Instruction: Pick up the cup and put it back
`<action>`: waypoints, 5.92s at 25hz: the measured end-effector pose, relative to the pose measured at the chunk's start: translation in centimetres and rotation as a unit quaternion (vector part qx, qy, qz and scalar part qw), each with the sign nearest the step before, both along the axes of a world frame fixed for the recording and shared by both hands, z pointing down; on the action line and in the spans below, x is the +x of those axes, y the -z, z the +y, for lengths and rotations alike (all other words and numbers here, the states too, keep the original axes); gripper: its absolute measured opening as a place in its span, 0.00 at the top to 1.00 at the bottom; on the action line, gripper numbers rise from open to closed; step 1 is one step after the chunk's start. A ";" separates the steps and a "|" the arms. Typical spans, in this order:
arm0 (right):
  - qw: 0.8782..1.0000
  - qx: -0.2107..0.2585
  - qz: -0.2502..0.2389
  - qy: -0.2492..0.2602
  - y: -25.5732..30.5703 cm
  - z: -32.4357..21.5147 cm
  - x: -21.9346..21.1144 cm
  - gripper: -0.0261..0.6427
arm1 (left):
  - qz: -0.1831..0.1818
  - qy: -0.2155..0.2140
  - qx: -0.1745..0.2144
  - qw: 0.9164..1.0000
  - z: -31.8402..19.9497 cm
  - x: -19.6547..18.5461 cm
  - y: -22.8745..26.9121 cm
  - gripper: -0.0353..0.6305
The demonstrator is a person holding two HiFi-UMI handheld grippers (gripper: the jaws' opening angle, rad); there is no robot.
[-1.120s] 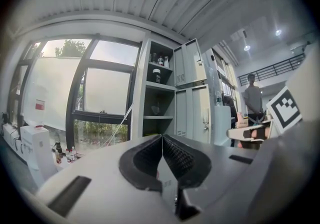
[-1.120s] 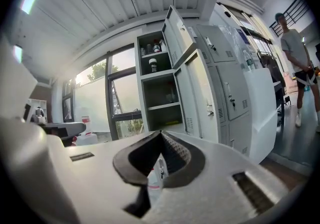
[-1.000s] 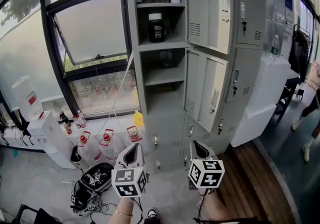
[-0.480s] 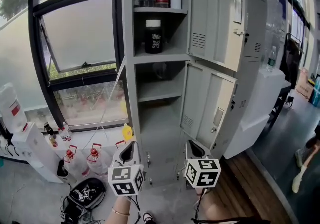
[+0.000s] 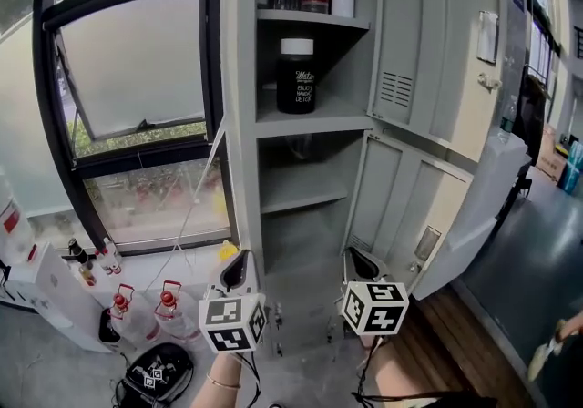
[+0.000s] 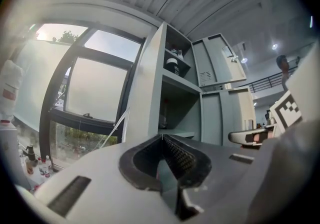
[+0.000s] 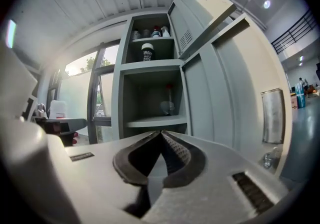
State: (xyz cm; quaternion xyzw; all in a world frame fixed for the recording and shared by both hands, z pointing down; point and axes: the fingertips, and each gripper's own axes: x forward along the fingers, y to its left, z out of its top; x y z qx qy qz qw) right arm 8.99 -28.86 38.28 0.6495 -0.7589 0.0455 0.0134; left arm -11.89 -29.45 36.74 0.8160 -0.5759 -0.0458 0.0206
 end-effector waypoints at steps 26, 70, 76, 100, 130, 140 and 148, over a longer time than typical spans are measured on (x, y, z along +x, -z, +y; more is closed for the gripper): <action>0.999 0.013 -0.004 0.050 1.4 -7.5 -0.6 0.97 | -0.020 0.056 -0.023 0.998 -6.5 -1.2 -1.6 0.93; 0.984 0.113 0.009 0.139 19.8 -8.1 -5.4 0.30 | -0.013 0.111 -0.016 0.994 -4.7 -6.4 -0.6 0.93; 0.983 0.119 0.025 0.138 22.2 -8.8 -5.8 0.30 | -0.027 0.110 -0.015 0.993 -4.0 -6.5 0.0 0.93; 0.987 0.089 0.075 0.115 29.3 -15.1 -7.6 0.30 | -0.027 0.113 0.006 0.993 -4.3 -6.7 2.2 0.93; 0.987 -0.023 0.085 0.134 29.4 -23.1 -10.5 0.30 | -0.026 0.119 0.002 0.993 -6.8 -6.4 1.8 0.93; 0.988 -0.019 0.072 0.135 29.6 -23.6 -11.4 0.31 | -0.021 0.128 -0.005 0.991 -7.1 -7.7 0.9 0.93; 0.988 -0.018 0.069 0.139 29.7 -23.8 -11.4 0.33 | -0.010 0.128 -0.009 0.992 -7.3 -8.1 0.3 0.93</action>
